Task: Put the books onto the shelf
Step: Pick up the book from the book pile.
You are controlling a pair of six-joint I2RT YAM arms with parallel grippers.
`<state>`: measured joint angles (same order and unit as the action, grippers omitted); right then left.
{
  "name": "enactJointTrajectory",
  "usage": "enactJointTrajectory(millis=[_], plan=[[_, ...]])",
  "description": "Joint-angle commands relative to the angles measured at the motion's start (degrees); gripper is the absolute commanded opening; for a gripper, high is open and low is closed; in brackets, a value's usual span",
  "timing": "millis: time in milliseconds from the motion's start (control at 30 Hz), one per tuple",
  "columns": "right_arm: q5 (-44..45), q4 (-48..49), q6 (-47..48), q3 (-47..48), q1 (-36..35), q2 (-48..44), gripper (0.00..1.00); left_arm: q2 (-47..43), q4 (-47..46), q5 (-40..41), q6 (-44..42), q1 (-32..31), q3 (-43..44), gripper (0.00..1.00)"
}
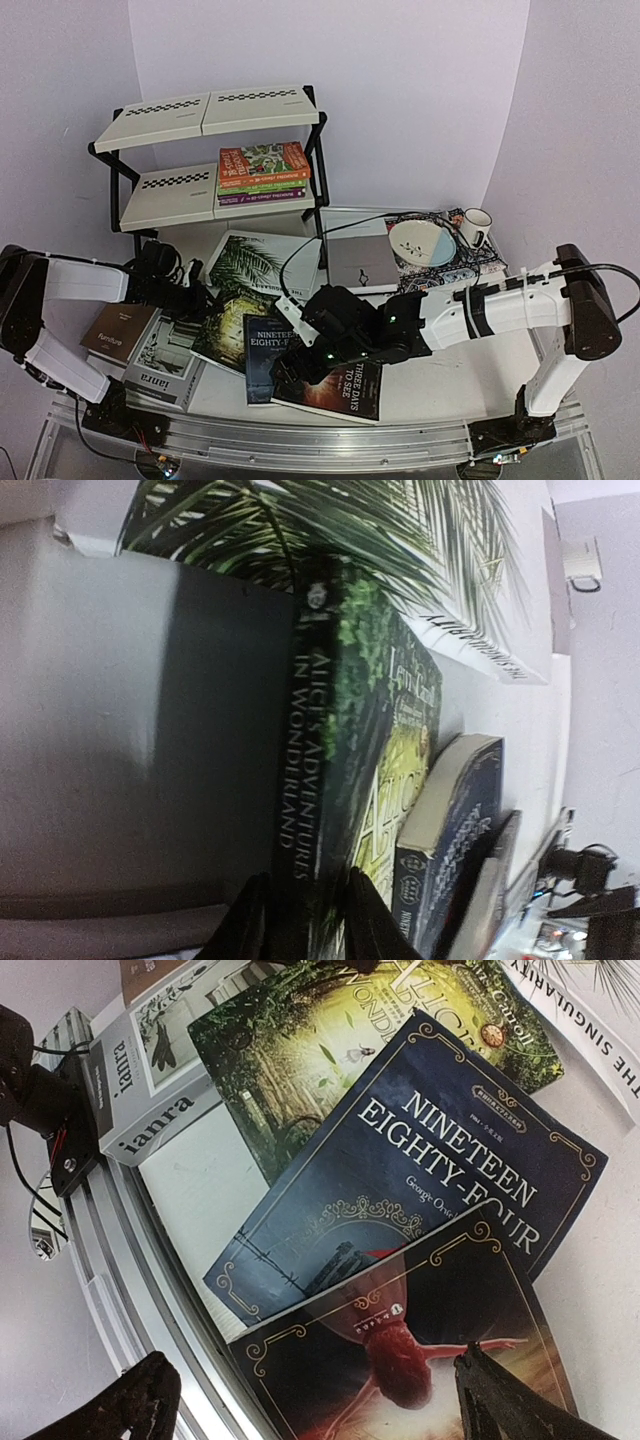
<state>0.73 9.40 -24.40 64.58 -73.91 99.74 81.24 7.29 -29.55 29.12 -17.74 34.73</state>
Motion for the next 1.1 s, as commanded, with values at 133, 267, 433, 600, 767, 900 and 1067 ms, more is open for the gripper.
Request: enactJointTrajectory(millis=[133,267,433,600,767,900,1067], plan=[[3.62,-2.36,-1.88,2.31,0.12,-1.12,0.95,-6.72,0.91,-4.94,1.43,-0.22,1.88,0.00],[5.48,-3.32,-2.69,2.27,0.13,-1.09,0.95,-9.70,3.57,-5.19,1.98,-0.21,2.39,0.00],[7.48,-3.62,-3.10,2.38,0.17,-1.77,0.95,-14.94,10.42,-4.99,2.48,-0.21,4.95,0.00],[11.00,-3.69,-3.04,1.78,0.14,-3.13,0.95,-22.84,18.49,-1.50,2.80,-0.20,8.20,0.00],[11.04,-3.69,-2.28,3.13,0.13,-2.70,0.94,-27.71,24.62,0.51,3.57,-0.19,13.08,0.00],[11.20,-2.84,-0.05,3.71,0.16,-2.92,0.93,-30.08,27.14,1.64,4.68,-0.21,16.15,0.00],[9.66,-0.26,2.52,3.29,0.10,-4.83,0.93,-34.01,29.15,5.37,6.74,-0.20,19.81,0.00]])
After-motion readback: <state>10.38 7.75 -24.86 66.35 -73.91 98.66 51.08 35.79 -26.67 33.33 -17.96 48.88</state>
